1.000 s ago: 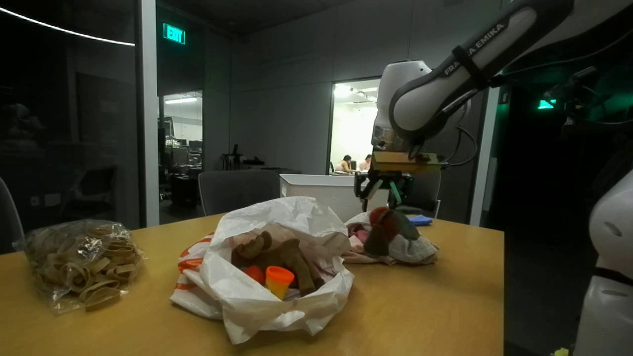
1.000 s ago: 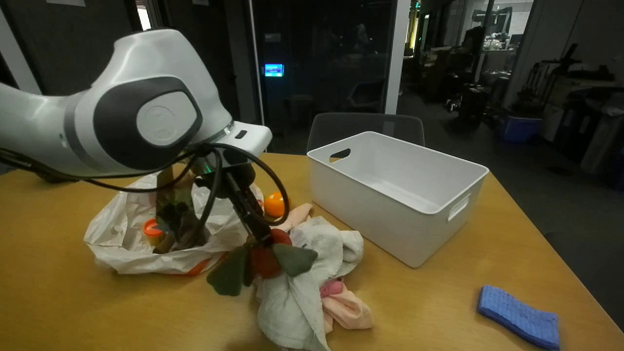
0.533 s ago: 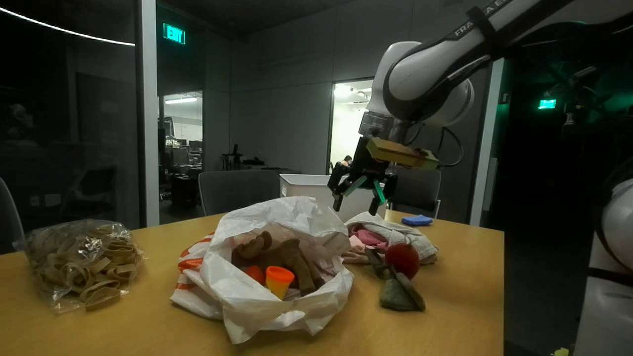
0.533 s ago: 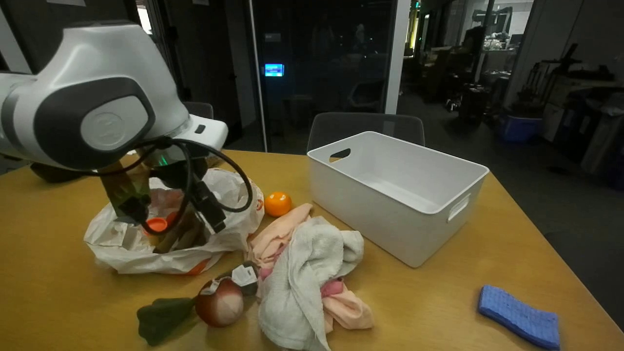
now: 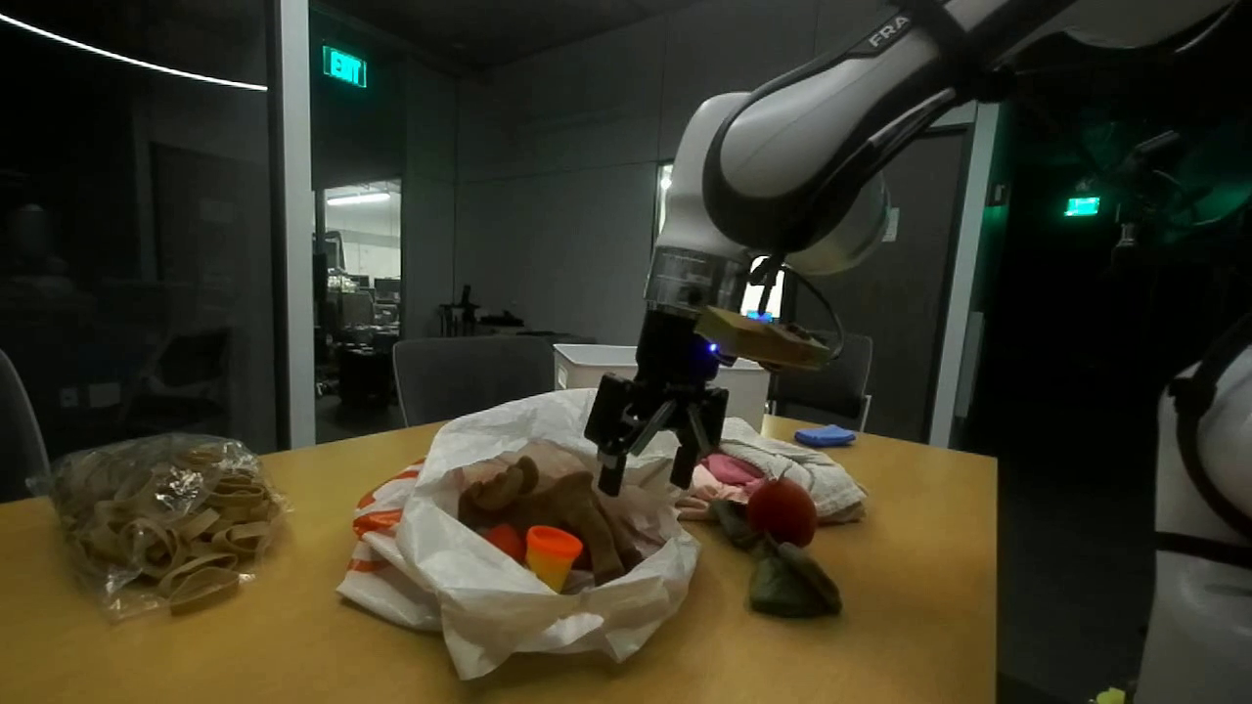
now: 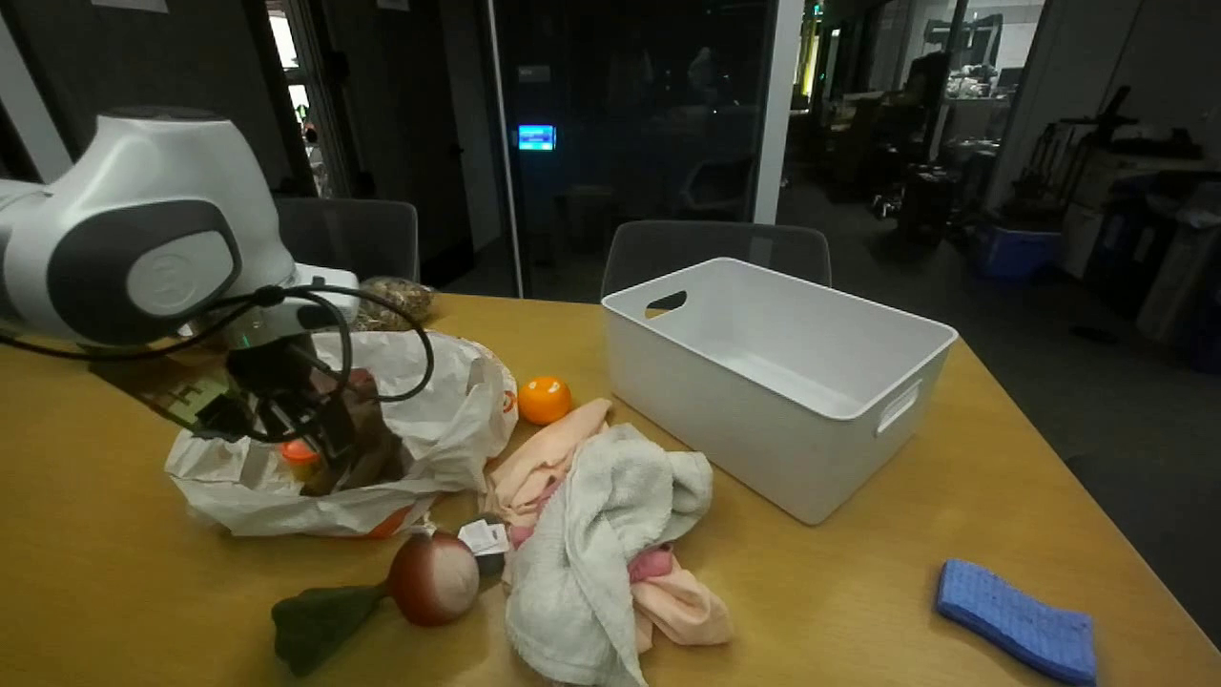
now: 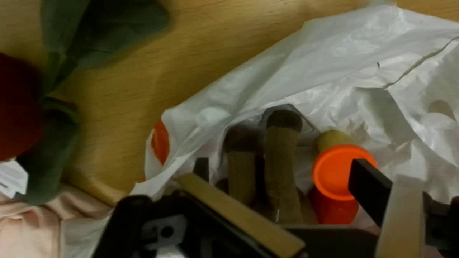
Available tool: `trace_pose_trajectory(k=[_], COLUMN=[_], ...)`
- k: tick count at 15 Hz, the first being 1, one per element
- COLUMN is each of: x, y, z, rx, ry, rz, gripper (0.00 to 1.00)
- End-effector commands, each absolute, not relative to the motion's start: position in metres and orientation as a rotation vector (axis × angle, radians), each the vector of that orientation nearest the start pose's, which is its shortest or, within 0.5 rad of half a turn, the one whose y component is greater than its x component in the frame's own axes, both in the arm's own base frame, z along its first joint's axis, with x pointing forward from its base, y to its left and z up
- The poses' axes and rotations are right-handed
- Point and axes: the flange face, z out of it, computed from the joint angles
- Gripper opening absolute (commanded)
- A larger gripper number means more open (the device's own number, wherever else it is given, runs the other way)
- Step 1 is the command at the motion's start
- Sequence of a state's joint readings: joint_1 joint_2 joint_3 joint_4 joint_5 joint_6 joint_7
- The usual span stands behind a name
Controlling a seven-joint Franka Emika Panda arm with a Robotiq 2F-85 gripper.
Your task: Move all the objects from the plastic bag and place them on the table top
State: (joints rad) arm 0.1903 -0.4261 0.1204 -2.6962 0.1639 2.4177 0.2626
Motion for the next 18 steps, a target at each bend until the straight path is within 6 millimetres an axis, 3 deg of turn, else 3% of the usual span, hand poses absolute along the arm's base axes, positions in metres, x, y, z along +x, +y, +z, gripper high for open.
trace_pose_trajectory(k=[1,7,14,15,16,18], x=[0.414,0.474,0.497,0.497,0.498,0.499], y=[0.132,0.107,0.105,0.106,0.107,0.108], z=[0.364,0.351,0.322,0.320,0.319,0.318], rx=[-3.053,-3.130,-3.042,-3.034,-3.027,-3.015], ry=[-0.045,-0.078,0.006,0.005,0.004,0.011], rz=[-0.161,-0.235,-0.092,-0.080,-0.073,-0.067], gripper=[1.00,1.00,1.00,0.75,0.73,0.56])
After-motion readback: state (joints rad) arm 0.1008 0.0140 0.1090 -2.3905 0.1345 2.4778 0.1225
